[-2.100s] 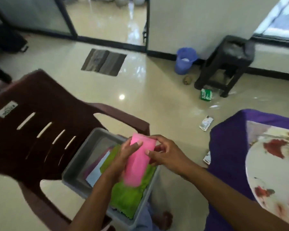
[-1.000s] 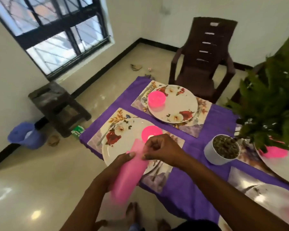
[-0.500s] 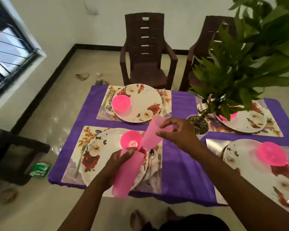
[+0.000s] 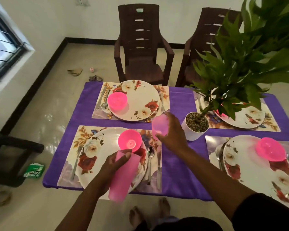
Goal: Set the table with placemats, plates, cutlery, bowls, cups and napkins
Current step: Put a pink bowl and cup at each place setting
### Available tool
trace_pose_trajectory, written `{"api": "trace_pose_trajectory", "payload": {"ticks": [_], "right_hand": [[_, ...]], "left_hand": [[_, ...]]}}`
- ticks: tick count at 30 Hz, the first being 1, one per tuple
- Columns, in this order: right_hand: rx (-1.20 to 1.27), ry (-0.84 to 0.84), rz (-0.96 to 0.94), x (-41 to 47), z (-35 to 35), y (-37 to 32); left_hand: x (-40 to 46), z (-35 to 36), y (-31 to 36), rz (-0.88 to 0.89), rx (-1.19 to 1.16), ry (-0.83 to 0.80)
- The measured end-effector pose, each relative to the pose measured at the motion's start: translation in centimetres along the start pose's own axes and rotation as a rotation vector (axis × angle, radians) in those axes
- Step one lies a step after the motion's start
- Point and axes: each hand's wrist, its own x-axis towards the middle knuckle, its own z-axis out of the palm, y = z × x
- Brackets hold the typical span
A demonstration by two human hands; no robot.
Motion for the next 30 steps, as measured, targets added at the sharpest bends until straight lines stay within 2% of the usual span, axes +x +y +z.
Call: {"api": "trace_pose_trajectory", "payload": {"ticks": [6, 12, 21, 26, 28, 30], "right_hand": [[-0.025, -0.059, 0.022, 0.4, 1.7, 0.6], [-0.049, -0.017, 0.009, 0.1, 2.8, 1.1], [-0.039, -0.045, 0.009, -0.8, 1.9, 0.8], [-0.010, 0.101, -0.155, -3.0, -0.9, -1.2], [0.137, -0.045, -0.135, -4.1, -2.1, -2.3], [0.375, -0.330, -0.053, -5.5, -3.4, -3.3]], "left_hand": [[0.5, -0.3, -0.3, 0.004, 0.002, 0.013], [0.8, -0.4, -0.1, 0.012, 0.016, 0.024], [0.8, -0.1, 0.1, -0.006, -0.017, -0.006], [1.0, 0.4, 1.0, -0.030, -0.072, -0.116], [1.5, 1.1, 1.6, -0.040, -0.059, -0.158], [1.8, 2.1, 2.0, -0.066, -0.034, -0.197]]}}
